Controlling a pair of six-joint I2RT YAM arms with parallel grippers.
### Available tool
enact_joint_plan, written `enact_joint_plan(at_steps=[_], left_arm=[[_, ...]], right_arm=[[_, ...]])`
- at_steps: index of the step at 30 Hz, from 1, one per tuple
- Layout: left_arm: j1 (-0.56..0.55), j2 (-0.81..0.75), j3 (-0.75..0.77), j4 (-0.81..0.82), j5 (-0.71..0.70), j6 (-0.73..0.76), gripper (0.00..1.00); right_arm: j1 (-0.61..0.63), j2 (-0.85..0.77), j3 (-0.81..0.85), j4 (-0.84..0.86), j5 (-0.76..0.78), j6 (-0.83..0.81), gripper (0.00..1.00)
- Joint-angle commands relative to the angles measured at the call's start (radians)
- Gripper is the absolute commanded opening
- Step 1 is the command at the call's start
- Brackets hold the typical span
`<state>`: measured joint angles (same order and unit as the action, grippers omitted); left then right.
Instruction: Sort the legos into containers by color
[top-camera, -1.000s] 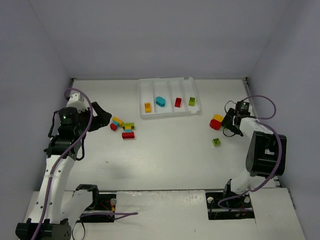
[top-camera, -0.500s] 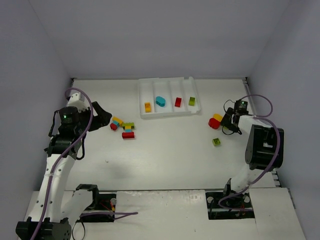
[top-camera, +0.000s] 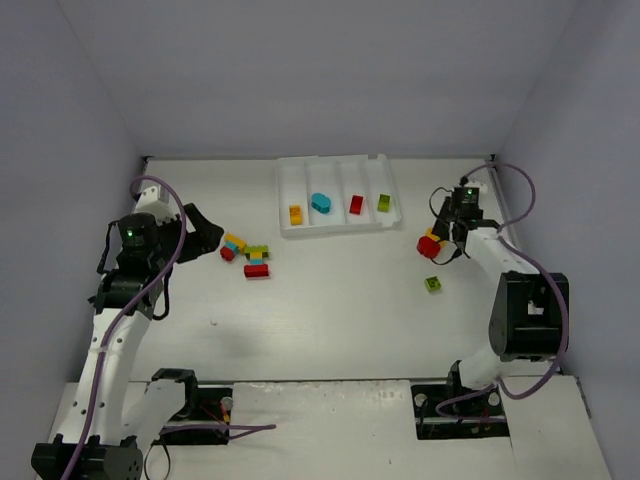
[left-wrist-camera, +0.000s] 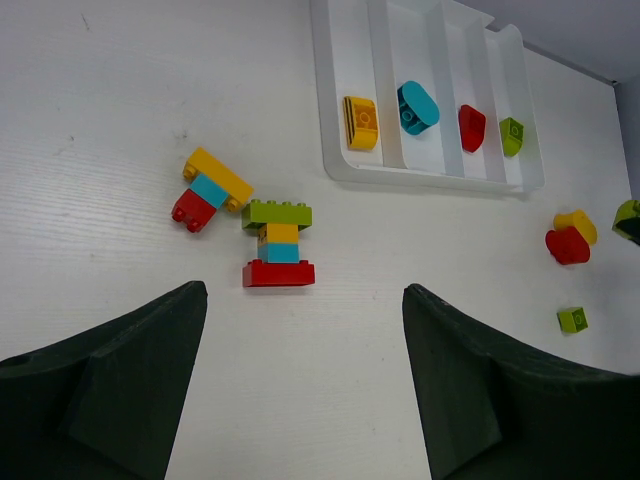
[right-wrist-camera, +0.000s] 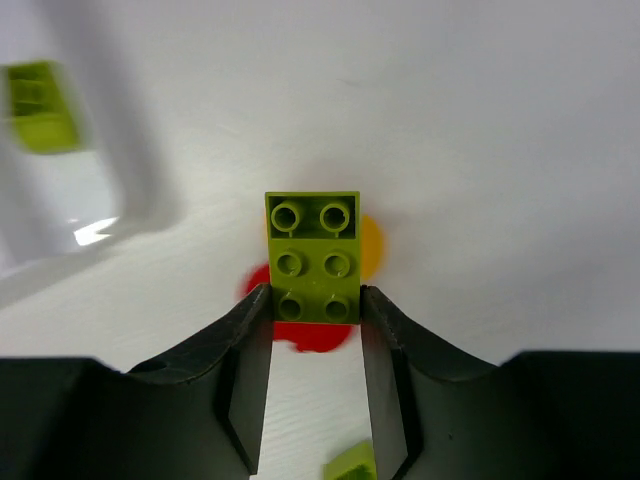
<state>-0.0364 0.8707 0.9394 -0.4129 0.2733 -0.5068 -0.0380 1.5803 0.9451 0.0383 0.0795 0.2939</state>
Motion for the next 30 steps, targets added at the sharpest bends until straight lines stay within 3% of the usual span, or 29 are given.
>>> enact_joint_plan(at_steps=[1, 7, 19, 24, 28, 30], left_arm=[[0.003, 0.007, 0.033, 0.065, 0.014, -0.006, 0.73], [0.003, 0.008, 0.035, 0.062, 0.01, -0.004, 0.73], [0.003, 0.014, 0.033, 0.065, 0.018, -0.004, 0.73], [0.003, 0.016, 0.033, 0.065, 0.018, -0.004, 0.73], [0.003, 0.016, 0.035, 0.062, 0.015, -0.002, 0.73], [0.003, 0.017, 0.035, 0.062, 0.015, -0.002, 0.73]], right_arm=[[0.121, -0.074, 0.132, 0.058, -0.01, -0.047, 0.0], [0.2, 0.127, 0.352, 0.06, -0.138, -0.047, 0.02], [0.245, 0.543, 0.811, 0.063, -0.172, -0.176, 0.08], [0.248, 0.609, 0.9, 0.061, -0.188, -0.199, 0.23], [0.244, 0.626, 0.906, 0.061, -0.187, -0.193, 0.48], [0.242, 0.626, 0.9, 0.06, -0.188, -0.191, 0.55]])
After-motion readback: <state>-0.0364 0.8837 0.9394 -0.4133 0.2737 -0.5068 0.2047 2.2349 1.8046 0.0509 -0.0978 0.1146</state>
